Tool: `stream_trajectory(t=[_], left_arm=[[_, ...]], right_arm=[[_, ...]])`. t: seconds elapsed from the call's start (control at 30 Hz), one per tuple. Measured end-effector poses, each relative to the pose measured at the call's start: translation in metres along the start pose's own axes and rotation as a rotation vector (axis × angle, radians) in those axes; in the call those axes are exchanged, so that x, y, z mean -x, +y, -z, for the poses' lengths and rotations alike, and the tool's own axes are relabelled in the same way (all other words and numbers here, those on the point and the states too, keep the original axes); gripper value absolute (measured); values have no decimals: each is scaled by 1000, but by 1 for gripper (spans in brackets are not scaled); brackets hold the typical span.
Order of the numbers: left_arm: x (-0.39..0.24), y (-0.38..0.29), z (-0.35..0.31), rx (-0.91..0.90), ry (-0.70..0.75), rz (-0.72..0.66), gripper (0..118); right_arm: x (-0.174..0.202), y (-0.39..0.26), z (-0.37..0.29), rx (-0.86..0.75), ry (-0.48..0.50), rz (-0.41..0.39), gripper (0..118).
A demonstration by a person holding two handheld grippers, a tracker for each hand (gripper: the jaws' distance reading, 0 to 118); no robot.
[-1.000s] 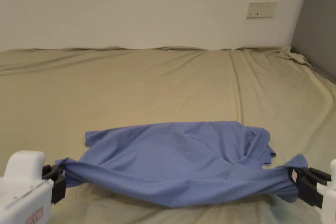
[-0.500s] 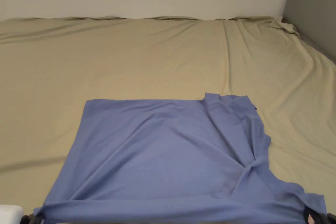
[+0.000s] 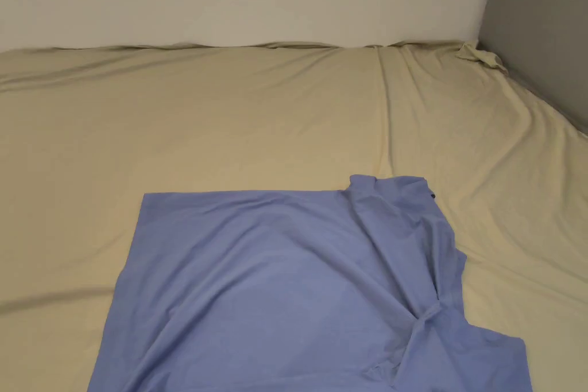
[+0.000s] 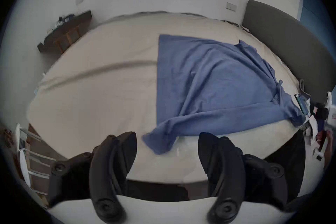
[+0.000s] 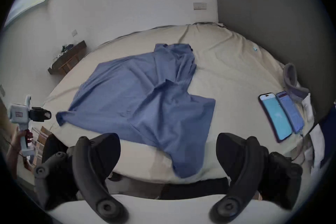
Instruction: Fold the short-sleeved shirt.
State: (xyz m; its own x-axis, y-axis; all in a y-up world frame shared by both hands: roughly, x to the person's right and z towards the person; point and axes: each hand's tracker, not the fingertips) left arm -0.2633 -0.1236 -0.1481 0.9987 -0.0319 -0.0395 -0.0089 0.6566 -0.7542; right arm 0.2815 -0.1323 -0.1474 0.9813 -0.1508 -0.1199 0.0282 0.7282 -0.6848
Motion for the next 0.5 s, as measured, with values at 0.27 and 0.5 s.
stream_trajectory(t=[0.27,0.5], left_arm=[[1,1,-57,-106,5,-12,0],[1,-7,-29,-53,21,34,0]], right_arm=[[26,1,-43,-125,-89,-11,3],[26,-4,-28,-64,-36,-12,3]])
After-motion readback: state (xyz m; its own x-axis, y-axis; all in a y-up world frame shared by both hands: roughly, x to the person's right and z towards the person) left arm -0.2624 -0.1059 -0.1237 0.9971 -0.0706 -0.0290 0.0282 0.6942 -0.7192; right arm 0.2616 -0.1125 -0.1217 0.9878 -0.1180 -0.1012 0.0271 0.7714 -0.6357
